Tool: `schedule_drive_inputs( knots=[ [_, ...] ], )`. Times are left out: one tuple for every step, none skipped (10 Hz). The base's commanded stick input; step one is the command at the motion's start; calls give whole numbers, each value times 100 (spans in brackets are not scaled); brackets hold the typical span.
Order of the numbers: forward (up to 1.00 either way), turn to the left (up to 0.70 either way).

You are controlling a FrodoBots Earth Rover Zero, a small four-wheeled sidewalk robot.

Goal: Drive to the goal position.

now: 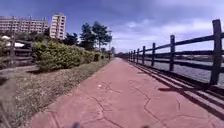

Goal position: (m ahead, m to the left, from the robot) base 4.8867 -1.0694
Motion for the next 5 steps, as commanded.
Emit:
schedule_drive_inputs(
  knots=[
    [70,0],
    [70,0],
    [70,0],
    [70,0],
    [70,0]
  ],
)
